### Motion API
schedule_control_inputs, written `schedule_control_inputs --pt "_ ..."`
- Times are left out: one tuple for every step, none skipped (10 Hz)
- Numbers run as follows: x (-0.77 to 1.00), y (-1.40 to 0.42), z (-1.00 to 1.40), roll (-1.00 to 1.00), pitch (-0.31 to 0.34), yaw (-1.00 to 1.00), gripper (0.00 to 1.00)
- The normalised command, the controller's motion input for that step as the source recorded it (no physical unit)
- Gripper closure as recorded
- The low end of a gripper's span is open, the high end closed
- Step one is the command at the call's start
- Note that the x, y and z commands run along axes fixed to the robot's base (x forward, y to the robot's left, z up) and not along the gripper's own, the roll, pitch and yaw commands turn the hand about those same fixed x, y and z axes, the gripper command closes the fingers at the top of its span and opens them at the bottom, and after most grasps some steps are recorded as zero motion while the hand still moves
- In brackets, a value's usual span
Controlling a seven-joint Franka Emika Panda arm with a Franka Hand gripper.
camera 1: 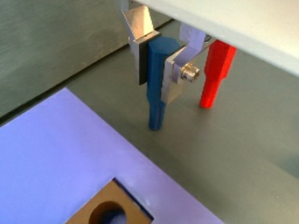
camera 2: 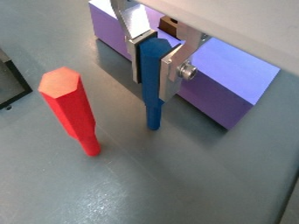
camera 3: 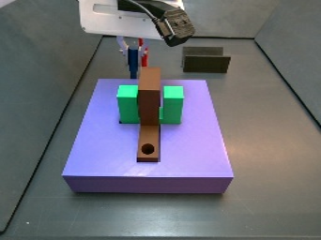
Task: Pick up the blue object. Move up. Move to above the board. Insert the blue object.
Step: Pick up the blue object.
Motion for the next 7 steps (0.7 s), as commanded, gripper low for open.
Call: schedule_control_inputs --pt "0.0 0.0 0.0 0.0 0.0 0.0 1.0" --pt "0.0 0.0 0.0 0.0 0.0 0.0 1.0" --pt "0.0 0.0 0.0 0.0 0.0 0.0 1.0" --pt "0.0 0.0 0.0 0.0 0.0 0.0 1.0" --pt "0.0 0.0 0.0 0.0 0.0 0.0 1.0" --pt "0.0 0.0 0.0 0.0 0.0 0.0 1.0" --pt "0.0 0.0 0.0 0.0 0.0 0.0 1.0"
